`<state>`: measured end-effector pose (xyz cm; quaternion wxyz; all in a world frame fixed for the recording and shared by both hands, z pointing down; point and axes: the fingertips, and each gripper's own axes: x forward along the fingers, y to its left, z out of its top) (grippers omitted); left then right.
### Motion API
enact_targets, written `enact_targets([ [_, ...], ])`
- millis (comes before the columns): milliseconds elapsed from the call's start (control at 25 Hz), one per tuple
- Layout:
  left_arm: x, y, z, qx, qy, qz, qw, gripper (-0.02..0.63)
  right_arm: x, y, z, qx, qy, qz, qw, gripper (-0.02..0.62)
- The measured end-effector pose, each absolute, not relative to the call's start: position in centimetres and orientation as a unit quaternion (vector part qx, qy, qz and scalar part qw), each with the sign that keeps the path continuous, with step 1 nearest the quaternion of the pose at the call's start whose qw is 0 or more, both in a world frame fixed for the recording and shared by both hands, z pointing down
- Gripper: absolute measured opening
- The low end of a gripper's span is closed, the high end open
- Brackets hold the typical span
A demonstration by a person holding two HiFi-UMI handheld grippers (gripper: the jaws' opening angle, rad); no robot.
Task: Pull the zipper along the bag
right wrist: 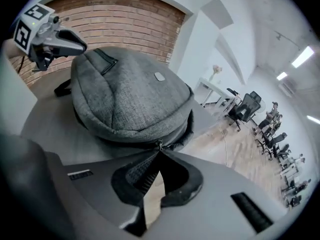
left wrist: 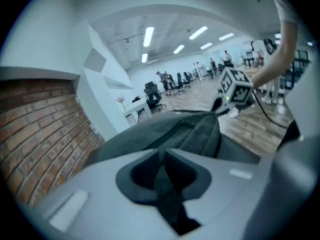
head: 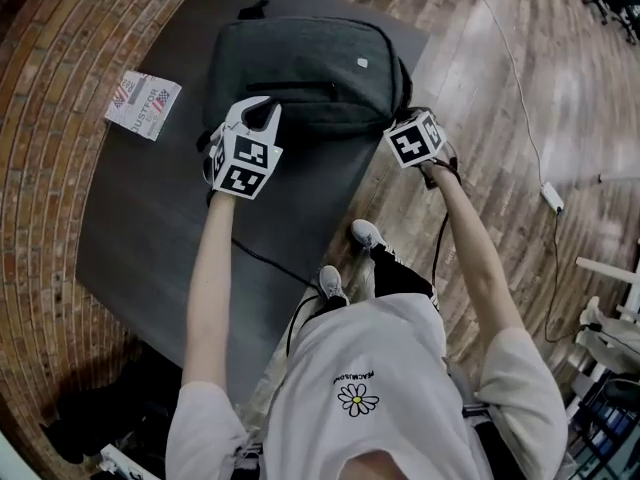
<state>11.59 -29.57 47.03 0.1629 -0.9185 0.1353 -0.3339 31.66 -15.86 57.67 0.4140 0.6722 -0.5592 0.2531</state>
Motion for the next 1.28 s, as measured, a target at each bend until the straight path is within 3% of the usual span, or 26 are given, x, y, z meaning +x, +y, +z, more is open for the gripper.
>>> enact_targets([
  [120, 13.7, -30.7, 50.2, -0.903, 0.101, -0.384, 0.167, 0.044, 32.1, -15.9, 57.7, 0.668, -0.562, 0.246, 0.42, 0.005],
  [240, 14.0, -31.0, 50.3, -0.912, 0.089, -0.375, 0.138, 0.043, 31.6, -15.3, 57.4, 0.676, -0.562, 0.235, 0.415, 0.005],
  [440, 13.6, -30.4, 50.6, -0.911, 0.087, -0.368, 0.163, 0.037, 29.7, -14.1, 57.2, 0.676, -0.57, 0.244, 0.399, 0.005],
  [640, 13.8, -30.1, 50.9, -0.912, 0.079, -0.37, 0.158, 0.026, 27.3, -12.9, 57.3, 0.692, -0.574, 0.3, 0.319, 0.005],
  [1040, 13.6, -29.9, 51.2, -0.916, 0.078, -0.367, 0.143, 0.012, 18.1, -13.8, 57.7, 0.673, -0.599, 0.32, 0.295, 0.006],
  [1280, 13.6, -29.8, 51.2, -0.917, 0.078, -0.365, 0.139, 0.006, 16.2, -15.3, 57.5, 0.667, -0.602, 0.317, 0.302, 0.008],
])
